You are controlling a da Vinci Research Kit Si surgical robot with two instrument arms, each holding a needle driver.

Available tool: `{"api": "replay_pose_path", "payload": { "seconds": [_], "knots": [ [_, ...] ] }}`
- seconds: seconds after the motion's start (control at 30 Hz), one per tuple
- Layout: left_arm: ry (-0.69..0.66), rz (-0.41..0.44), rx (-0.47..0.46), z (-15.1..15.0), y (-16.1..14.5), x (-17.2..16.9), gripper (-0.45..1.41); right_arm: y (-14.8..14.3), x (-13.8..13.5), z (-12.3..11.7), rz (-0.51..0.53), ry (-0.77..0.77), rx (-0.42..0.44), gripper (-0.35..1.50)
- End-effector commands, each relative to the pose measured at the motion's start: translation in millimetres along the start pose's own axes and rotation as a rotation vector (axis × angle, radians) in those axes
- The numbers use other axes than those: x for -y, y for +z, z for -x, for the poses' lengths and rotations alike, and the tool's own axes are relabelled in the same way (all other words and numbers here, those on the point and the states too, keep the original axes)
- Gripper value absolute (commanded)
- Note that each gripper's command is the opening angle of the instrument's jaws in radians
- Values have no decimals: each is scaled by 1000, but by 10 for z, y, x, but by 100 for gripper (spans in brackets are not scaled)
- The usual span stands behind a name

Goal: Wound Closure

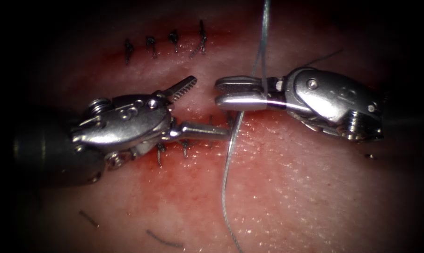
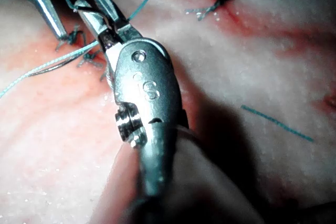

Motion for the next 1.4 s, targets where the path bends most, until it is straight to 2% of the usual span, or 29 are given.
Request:
{"api": "replay_pose_path", "payload": {
  "seconds": [0.03, 0.2, 0.33, 0.6, 0.7, 0.73, 0.83, 1.0, 1.17, 1.3, 1.33, 1.37, 1.4],
  "knots": [
    [3, 3, 1, 5, 6, -1, 89, 8, 5, 11, -4, 3, -1, -35],
    [-16, 59, 15, 14, 4, -3, 73, 11, 9, 17, 25, 8, -3, -35],
    [-33, 92, 23, 21, 9, -7, 66, 13, 11, 18, 28, -2, 0, -35],
    [-71, 167, 45, 29, 23, -5, 66, 18, 17, 16, 1, 11, -6, -35],
    [-82, 179, 49, 34, 27, -3, 66, 20, 19, 13, -9, -24, 4, -35],
    [-82, 193, 56, 38, 27, -2, 66, 20, 19, 11, -6, -80, 13, -35],
    [-80, 210, 58, 41, 24, -1, 66, 19, 19, 8, -6, -103, 15, -35],
    [-72, 202, 67, 45, 0, 3, 66, 19, 19, 9, -24, -94, 16, -35],
    [-89, 223, 73, 49, -10, 4, 54, 24, 24, 10, -74, -100, 17, -35],
    [-113, 244, 57, 43, -7, 16, 34, 30, 28, 13, -125, -145, 20, -35],
    [-119, 236, 45, 41, -6, 23, 20, 32, 30, 13, -141, -165, 19, -35],
    [-119, 236, 45, 41, -6, 23, 20, 32, 30, 13, -141, -165, 19, -35],
    [-143, 234, 45, 43, -1, 28, 9, 34, 32, 11, -144, -178, 18, -35]
  ]
}}
